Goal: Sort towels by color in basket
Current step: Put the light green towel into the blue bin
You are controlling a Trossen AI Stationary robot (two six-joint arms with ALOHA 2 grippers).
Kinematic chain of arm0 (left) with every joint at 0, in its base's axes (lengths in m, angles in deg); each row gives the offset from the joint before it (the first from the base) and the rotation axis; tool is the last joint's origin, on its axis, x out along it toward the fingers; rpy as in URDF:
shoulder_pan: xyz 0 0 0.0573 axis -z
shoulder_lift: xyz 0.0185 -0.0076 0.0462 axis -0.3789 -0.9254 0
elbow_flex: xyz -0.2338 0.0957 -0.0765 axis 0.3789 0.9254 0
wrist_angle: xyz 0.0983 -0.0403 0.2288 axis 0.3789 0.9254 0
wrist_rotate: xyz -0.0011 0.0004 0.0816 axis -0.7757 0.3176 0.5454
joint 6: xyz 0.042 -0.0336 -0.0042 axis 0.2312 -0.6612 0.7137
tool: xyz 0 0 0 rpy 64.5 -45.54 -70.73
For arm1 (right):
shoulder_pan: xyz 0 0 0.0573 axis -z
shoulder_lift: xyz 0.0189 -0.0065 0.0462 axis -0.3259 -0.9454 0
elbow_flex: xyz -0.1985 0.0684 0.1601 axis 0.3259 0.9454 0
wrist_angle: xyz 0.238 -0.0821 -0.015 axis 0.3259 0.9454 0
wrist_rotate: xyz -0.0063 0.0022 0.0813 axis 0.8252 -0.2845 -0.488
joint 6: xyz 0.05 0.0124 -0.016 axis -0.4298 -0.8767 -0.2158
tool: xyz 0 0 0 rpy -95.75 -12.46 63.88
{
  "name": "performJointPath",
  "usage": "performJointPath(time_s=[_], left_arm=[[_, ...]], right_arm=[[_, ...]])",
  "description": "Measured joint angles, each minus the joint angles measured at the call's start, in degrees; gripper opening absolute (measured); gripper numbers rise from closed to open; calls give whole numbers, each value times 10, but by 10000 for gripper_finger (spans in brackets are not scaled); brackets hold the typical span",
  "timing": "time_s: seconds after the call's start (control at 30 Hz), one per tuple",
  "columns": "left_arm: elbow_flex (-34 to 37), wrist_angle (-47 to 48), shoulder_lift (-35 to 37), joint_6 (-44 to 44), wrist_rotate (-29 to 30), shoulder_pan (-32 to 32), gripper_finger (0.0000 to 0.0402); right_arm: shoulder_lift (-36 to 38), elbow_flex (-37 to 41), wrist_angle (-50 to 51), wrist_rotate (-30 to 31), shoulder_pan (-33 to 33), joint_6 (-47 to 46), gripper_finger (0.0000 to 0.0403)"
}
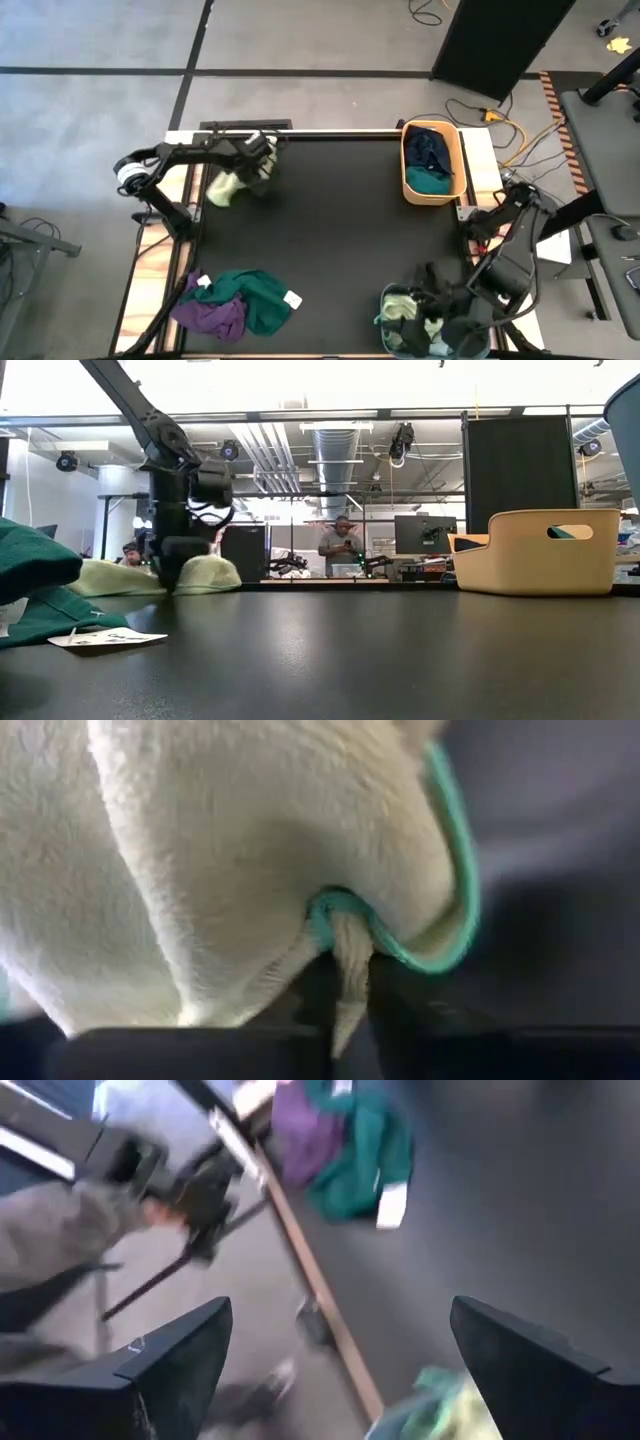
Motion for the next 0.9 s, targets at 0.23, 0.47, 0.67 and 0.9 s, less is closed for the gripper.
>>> performJointPath(time_s=[0.23,0.47,0.67,0.9], left_arm=[[13,-87,63,-64,-160,124,6],[13,-302,96,-143,-187,318,2],[-25,-400,101,-184,-148,430,1],[-85,-392,80,-171,-58,483,4]], right_arm=[[0,2,3,51,46,187,368],[-7,66,3,71,110,354,367],[-17,84,-1,104,142,489,367],[-17,89,-3,56,177,546,367]])
